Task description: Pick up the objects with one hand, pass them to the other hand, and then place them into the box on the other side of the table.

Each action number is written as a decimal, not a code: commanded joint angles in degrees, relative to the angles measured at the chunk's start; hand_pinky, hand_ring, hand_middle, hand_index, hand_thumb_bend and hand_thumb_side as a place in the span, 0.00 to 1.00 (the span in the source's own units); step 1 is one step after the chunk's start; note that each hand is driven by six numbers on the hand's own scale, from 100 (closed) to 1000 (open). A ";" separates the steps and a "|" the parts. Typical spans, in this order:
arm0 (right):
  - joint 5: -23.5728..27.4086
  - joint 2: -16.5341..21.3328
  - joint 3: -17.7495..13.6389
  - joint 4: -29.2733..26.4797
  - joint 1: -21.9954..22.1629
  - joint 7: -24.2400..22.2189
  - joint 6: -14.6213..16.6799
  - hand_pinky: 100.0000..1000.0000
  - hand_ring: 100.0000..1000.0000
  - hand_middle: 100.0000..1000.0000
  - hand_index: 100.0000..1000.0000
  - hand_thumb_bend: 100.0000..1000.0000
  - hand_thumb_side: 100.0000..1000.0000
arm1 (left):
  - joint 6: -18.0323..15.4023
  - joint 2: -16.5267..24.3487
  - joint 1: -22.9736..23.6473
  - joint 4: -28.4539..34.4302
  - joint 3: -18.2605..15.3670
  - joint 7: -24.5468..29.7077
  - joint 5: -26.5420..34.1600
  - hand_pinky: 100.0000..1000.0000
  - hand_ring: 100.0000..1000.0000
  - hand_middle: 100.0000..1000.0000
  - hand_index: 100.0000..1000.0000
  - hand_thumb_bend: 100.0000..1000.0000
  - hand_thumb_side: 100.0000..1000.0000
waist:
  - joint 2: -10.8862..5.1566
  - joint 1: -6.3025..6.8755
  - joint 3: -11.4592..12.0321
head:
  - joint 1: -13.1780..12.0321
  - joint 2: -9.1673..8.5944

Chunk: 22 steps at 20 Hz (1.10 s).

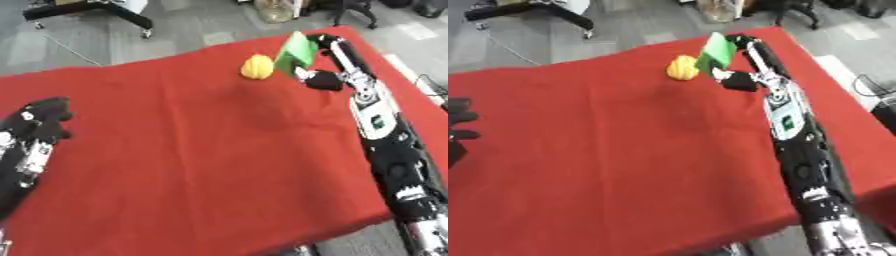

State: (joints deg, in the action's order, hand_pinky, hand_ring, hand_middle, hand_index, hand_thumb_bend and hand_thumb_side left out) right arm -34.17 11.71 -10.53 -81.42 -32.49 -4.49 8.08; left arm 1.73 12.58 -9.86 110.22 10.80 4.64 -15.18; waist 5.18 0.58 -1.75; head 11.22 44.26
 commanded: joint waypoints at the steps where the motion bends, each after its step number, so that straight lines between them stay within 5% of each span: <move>1: 6.70 -5.77 4.58 -10.51 0.32 1.55 -2.66 0.81 0.80 0.46 0.47 0.00 0.27 | 0.24 1.63 -3.07 -1.40 2.10 -2.57 -6.01 0.69 0.81 0.82 0.83 0.14 0.63 | -1.41 -0.55 -0.14 | -1.44 -0.14; 5: 15.60 -12.81 11.73 -16.97 2.89 0.16 -6.58 0.80 0.80 0.46 0.47 0.00 0.29 | -0.55 2.19 -7.64 -2.85 5.10 -8.67 -17.06 0.72 0.82 0.84 0.87 0.28 0.43 | -1.31 -0.68 -0.49 | -2.91 -0.14; 11: 22.05 -15.28 18.02 -17.78 4.17 -2.76 -9.39 0.80 0.79 0.46 0.46 0.00 0.30 | -3.66 -0.30 -10.62 -3.15 10.20 -18.87 -27.68 0.74 0.83 0.84 0.89 0.45 0.35 | -0.87 -0.35 -0.67 | -6.16 -0.14; 22: 24.72 -14.77 21.12 -15.82 3.86 -6.24 -10.37 0.80 0.79 0.46 0.46 0.00 0.31 | -4.41 -2.22 -9.51 -1.67 11.58 -25.98 -29.38 0.73 0.82 0.84 0.88 0.39 0.27 | -0.64 0.06 -0.44 | -6.51 -0.14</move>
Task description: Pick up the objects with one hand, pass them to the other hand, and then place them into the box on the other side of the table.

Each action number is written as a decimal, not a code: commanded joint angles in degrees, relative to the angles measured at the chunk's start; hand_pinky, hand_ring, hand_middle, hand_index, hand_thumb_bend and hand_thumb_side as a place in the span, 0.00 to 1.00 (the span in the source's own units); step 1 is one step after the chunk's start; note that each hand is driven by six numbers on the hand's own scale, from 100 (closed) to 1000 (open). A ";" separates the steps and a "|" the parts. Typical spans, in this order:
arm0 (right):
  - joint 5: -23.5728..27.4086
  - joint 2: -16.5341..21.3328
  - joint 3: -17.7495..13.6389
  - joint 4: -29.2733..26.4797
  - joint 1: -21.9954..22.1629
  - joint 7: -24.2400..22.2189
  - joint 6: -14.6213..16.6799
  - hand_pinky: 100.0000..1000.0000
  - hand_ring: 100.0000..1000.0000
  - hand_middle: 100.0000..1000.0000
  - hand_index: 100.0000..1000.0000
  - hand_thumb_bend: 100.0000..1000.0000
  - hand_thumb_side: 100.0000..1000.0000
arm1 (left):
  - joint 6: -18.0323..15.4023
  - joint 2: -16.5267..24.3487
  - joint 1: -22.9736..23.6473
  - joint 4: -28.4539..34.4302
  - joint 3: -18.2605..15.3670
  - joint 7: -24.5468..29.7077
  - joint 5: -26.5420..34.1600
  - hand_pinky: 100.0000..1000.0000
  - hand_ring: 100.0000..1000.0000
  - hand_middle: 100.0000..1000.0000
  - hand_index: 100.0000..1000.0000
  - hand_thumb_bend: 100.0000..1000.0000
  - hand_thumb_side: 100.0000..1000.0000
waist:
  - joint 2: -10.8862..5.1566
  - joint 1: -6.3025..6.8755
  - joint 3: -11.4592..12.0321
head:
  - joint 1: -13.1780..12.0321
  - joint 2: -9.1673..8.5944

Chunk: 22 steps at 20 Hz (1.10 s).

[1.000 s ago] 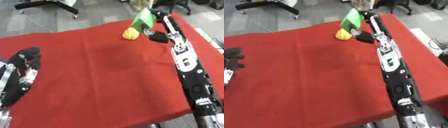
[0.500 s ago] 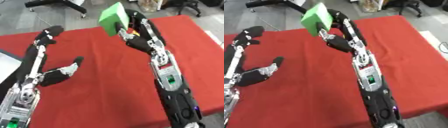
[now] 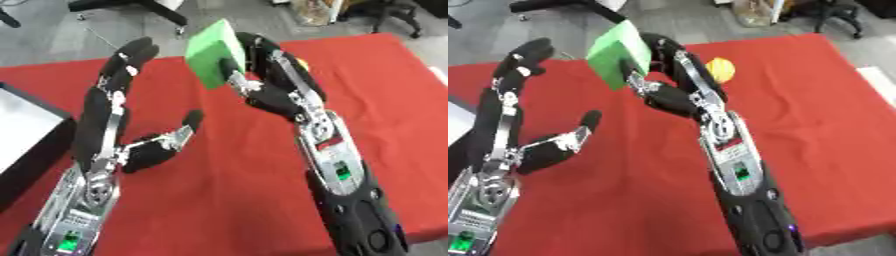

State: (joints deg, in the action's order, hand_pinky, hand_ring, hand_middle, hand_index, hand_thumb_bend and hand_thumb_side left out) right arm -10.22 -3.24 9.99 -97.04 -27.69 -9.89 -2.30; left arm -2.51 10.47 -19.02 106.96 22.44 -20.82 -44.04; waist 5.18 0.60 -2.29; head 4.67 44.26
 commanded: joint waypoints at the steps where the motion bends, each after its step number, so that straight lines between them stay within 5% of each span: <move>1: 1.04 0.18 0.71 -0.03 -0.98 -1.11 -0.06 0.80 0.79 0.46 0.46 0.00 0.31 | -0.23 -0.13 -0.31 1.79 -0.05 -0.53 -0.80 0.73 0.82 0.84 0.88 0.39 0.26 | -0.63 0.03 0.14 | 0.07 -0.14; 13: 4.86 0.29 1.27 0.61 -1.34 -3.62 -1.37 0.80 0.79 0.46 0.47 0.00 0.33 | -1.60 0.65 -0.25 2.67 1.91 4.57 -6.18 0.75 0.81 0.82 0.89 0.40 0.22 | -0.49 -0.10 0.14 | 0.80 -0.14; 22: 7.74 0.23 2.38 2.00 -2.20 -6.47 -2.24 0.80 0.79 0.46 0.47 0.00 0.34 | -1.54 2.78 -2.44 3.71 2.61 7.72 -9.68 0.75 0.80 0.81 0.89 0.43 0.17 | -0.58 -0.35 0.12 | 4.86 -0.14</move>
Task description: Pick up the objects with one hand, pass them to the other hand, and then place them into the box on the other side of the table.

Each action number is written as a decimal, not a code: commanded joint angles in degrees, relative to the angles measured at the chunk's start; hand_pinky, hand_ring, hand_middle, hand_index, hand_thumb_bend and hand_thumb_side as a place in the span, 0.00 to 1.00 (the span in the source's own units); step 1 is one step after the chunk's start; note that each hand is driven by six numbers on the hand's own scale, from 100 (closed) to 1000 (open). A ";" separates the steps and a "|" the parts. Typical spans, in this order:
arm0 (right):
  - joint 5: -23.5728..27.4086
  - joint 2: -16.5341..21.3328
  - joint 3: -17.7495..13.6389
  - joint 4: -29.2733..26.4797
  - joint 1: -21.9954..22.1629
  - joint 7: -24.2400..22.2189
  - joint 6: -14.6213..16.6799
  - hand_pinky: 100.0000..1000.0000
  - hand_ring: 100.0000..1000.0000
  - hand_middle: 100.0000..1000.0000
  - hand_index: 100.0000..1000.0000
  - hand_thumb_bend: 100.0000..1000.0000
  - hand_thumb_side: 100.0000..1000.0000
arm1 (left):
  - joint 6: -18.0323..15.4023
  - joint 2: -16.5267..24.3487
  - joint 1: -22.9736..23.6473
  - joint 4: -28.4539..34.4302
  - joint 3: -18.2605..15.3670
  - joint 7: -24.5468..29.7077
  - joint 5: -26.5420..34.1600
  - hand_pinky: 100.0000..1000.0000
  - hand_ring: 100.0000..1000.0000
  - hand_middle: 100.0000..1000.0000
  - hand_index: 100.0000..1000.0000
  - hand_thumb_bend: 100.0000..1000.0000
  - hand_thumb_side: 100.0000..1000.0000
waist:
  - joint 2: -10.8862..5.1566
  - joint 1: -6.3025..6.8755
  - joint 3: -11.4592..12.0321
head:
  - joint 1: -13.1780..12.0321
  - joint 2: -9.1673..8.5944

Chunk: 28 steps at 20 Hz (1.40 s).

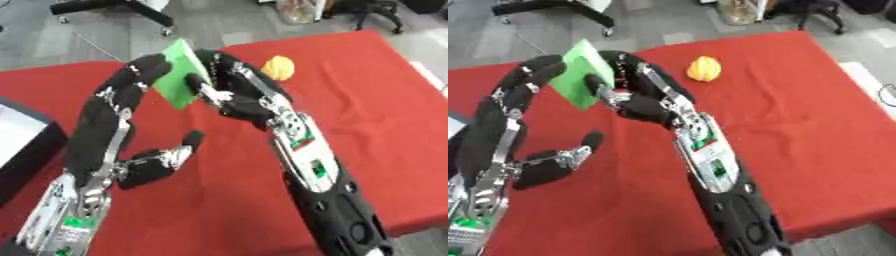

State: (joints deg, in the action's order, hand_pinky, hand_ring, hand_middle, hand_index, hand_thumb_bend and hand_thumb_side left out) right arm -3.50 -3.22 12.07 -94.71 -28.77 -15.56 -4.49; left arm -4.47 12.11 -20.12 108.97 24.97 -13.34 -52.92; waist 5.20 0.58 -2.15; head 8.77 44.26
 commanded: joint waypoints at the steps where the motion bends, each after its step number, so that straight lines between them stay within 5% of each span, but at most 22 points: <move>1: 1.31 0.23 0.35 -0.22 -1.19 -1.06 -0.12 0.80 0.79 0.46 0.47 0.00 0.34 | 0.75 1.33 -1.64 2.02 0.03 0.12 -1.14 0.75 0.80 0.81 0.88 0.43 0.17 | -0.61 -0.36 0.00 | 0.96 -0.14; 20: 2.70 0.42 0.37 0.14 -1.60 -2.63 -0.30 0.80 0.78 0.46 0.47 0.00 0.35 | 7.83 1.88 -2.17 -0.98 -0.97 -0.26 -7.74 0.76 0.81 0.81 0.89 0.42 0.15 | -0.54 -0.49 -0.09 | -0.65 -0.14; 28: 3.51 0.47 0.52 0.14 -1.60 -3.62 -0.48 0.80 0.78 0.46 0.46 0.00 0.35 | 8.37 1.97 -2.82 -1.49 -0.98 -1.76 -7.61 0.75 0.80 0.80 0.86 0.29 0.14 | -0.49 -0.48 -0.21 | -0.71 -0.14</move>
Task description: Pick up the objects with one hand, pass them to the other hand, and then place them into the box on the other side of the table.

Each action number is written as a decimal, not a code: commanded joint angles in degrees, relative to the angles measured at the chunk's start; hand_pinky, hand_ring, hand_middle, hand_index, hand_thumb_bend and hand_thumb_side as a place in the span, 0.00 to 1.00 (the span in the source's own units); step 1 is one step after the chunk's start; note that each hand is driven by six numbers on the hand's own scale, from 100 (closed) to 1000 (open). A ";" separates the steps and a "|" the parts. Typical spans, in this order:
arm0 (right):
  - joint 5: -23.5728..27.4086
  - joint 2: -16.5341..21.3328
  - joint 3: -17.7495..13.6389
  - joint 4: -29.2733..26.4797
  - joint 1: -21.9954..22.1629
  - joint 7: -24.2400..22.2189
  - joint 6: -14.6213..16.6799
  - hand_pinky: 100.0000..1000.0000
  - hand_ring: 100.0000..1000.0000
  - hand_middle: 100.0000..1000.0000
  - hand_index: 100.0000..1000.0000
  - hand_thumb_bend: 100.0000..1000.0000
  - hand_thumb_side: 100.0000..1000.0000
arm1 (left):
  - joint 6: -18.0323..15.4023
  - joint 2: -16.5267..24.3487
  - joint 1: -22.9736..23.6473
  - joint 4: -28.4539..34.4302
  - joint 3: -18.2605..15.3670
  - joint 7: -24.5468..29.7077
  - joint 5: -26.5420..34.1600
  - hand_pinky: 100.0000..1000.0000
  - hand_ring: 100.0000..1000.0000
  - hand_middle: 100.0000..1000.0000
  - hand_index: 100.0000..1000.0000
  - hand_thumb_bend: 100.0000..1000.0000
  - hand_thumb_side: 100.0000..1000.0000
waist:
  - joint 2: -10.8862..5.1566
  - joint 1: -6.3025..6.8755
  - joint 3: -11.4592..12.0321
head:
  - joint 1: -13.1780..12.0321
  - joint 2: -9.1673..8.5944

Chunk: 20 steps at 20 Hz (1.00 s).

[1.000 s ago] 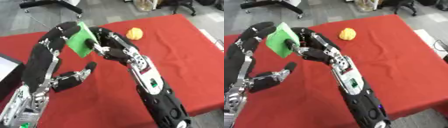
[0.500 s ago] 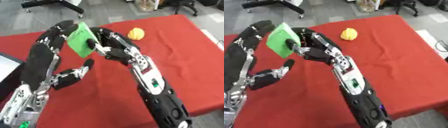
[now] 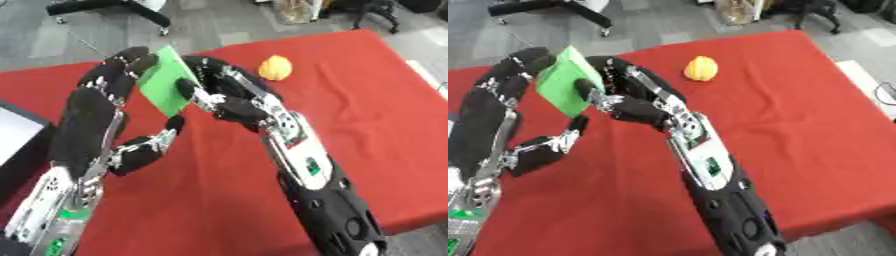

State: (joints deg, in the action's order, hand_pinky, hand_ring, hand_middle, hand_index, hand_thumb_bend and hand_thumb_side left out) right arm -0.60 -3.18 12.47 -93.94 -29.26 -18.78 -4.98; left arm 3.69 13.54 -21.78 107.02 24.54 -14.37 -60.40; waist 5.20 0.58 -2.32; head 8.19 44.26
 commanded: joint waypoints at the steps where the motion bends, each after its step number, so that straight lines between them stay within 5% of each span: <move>1: 0.80 0.43 0.13 -0.58 -1.10 -0.49 -0.06 0.80 0.78 0.46 0.46 0.00 0.35 | 0.31 0.56 -1.25 0.47 -0.55 -1.03 -0.07 0.75 0.80 0.80 0.86 0.29 0.14 | -0.49 -0.48 -0.06 | -0.14 -0.14; 20: 3.92 0.60 0.07 0.50 -1.07 -2.72 -1.45 0.78 0.76 0.45 0.45 0.00 0.35 | -1.46 1.43 -2.29 1.60 0.04 -5.50 0.18 0.72 0.74 0.73 0.79 0.13 0.09 | -0.42 -0.46 -0.21 | 0.39 -0.14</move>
State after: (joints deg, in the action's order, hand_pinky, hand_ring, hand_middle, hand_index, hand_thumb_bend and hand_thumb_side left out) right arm 3.32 -3.15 12.43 -93.42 -29.78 -20.91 -6.36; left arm 2.66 14.14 -22.46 106.78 25.09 -19.30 -60.34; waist 5.25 0.58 -2.46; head 8.41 44.26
